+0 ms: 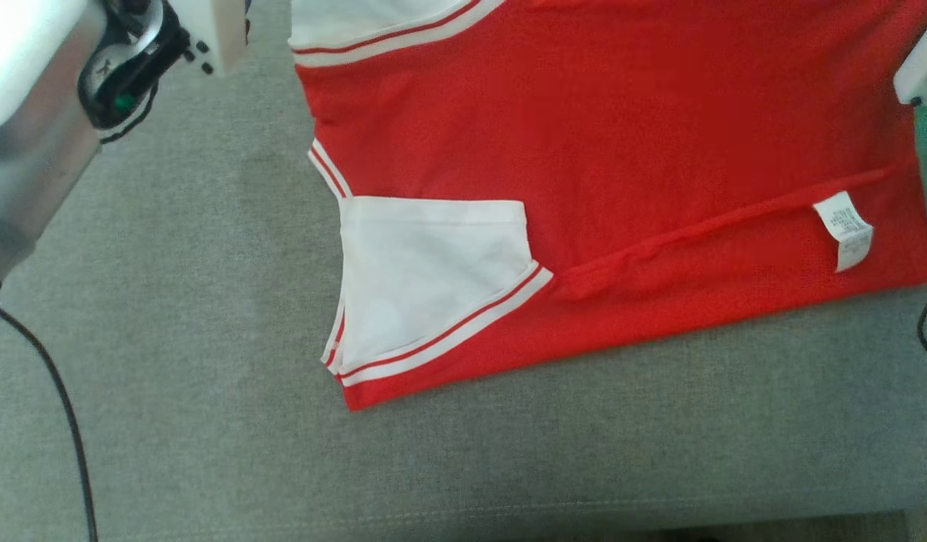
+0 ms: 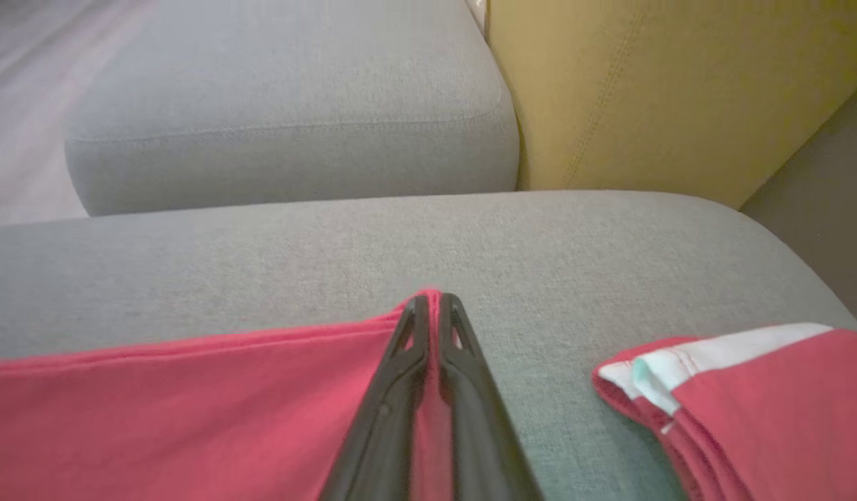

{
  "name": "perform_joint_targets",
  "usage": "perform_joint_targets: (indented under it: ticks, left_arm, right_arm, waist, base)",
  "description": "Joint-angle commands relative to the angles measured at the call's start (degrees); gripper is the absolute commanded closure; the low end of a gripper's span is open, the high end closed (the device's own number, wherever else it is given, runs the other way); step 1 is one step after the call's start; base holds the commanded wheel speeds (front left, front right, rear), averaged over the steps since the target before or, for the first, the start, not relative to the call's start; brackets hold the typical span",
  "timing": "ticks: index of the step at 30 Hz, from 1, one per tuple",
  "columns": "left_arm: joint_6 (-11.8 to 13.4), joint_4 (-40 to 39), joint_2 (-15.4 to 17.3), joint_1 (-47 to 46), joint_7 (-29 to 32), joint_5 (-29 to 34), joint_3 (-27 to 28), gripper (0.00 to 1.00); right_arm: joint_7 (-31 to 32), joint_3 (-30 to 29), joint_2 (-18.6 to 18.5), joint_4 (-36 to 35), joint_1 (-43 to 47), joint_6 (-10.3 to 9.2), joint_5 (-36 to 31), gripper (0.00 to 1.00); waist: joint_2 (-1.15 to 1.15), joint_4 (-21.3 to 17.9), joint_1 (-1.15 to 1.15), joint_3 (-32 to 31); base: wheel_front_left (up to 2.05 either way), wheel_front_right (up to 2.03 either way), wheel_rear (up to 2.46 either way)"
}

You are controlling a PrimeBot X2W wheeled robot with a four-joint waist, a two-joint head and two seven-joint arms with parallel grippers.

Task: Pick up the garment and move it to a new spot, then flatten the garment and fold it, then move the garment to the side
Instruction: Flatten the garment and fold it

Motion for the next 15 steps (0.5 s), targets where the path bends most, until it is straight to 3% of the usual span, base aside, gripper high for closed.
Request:
perform_joint_targets:
  ticks: [1, 8, 15]
  left_arm:
    - [0.48, -0.70, 1.77, -1.74, -0.47, -0.72, 3.01, 1.00]
    - [2.70, -8.25, 4.58, 5.42, -1.70, -3.75, 3.34, 1.00]
    - [8.51, -23.09, 10.34, 14.89, -2.47, -6.35, 3.01, 1.00]
  right_arm:
    - [-0.88, 0.06, -0.50, -2.91, 0.54, 0.37, 1.05, 1.00]
    - [-1.22, -0.64, -2.51, -7.88, 7.86, 0.37, 4.32, 1.00]
    - [0.13, -3.13, -3.33, -14.07, 17.50, 0.37, 5.36, 1.00]
  waist:
    - [0.00, 0.48, 0.00, -0.61]
    - [0.00, 2.27, 0.00, -3.00]
    - [0.00, 3.97, 0.00, -5.67]
  base:
    - [0.00, 0.00, 0.00]
    - [0.00, 0.00, 0.00]
    - [0.00, 0.00, 0.00]
